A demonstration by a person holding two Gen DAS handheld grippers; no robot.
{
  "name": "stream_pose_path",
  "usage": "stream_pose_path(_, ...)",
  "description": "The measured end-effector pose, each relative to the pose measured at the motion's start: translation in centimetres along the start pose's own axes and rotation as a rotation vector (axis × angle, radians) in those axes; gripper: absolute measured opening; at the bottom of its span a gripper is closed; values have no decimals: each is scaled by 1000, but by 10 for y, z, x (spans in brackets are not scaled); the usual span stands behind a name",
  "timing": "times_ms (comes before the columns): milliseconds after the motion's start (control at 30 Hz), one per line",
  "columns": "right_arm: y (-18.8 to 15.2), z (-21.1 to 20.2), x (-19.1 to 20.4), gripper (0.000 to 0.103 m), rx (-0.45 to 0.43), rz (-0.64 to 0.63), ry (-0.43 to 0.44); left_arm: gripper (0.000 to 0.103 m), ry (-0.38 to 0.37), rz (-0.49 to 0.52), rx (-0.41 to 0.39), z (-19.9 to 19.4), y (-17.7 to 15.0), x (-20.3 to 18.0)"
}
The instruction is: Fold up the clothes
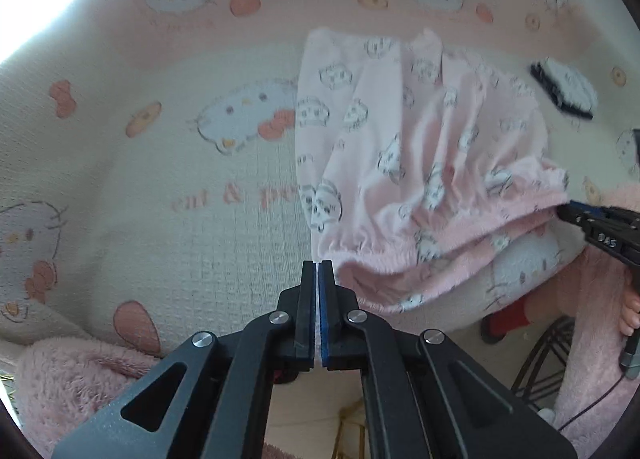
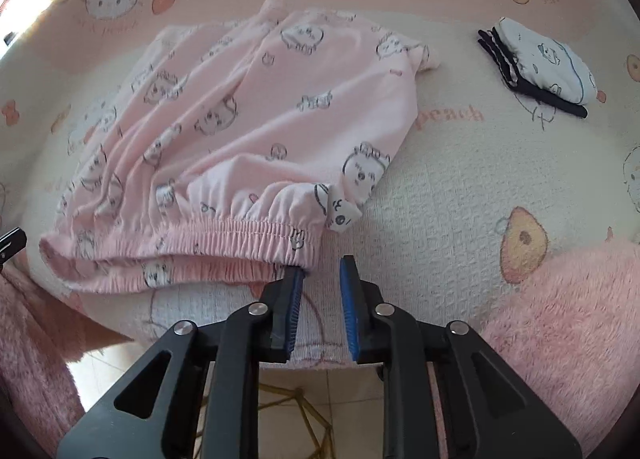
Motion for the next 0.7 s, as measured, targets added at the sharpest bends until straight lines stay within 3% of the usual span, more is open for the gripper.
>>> stream_pose_path(100, -12, -7, -7, 28, 17, 13, -35, 18, -30, -4, 41, 14, 1, 0)
stream_pose_path(133, -13, -6, -9, 30, 27, 22, -41, 34, -42, -5, 45, 15, 2, -1)
stream_pose_path(167, -14, -3, -12, 32, 39, 33, -45, 41, -56, -7, 47, 15, 1, -2)
stream_pose_path(267, -18, 0, -15, 33, 70, 52, -13, 41, -73, -5, 47, 16, 0, -4)
stream_pose_path(333, -19, 5, -12, 40, 86, 45, 25, 41, -78, 9, 73, 25, 1, -8)
stream_pose_path(400, -18, 14, -5, 48, 110, 23, 54, 30, -79, 16, 110, 37, 3, -11)
stream_pose_path(433, -16, 14, -1, 48, 95, 4, 29, 13, -65, 19, 118, 42, 5, -12)
stream_pose_path(467, -15, 12, 3, 38, 74, -22, 11, 7, -56, 18, 109, 41, 7, -12)
stream_pose_path(500, -14, 10, 6, 13, 56, -38, 14, 7, -50, 14, 93, 37, 9, -11)
stream_pose_path(533, -14, 7, 6, 8, 45, -35, 19, 6, -57, 5, 66, 30, 10, -10)
stream_pose_path(700, -14, -43, -24, 6, -109, 63, 67, 6, -83, -47, -129, -38, 7, 4)
Point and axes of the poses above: each gripper's, at about its wrist camera, not at the fingertips, and z roughly the way its jaws point, x to its left, y to its top, the point moved 6 cm from there along z, roughly the way its jaws point, and after that the axes turned 13 degrees about x, right-handed, at the moved point
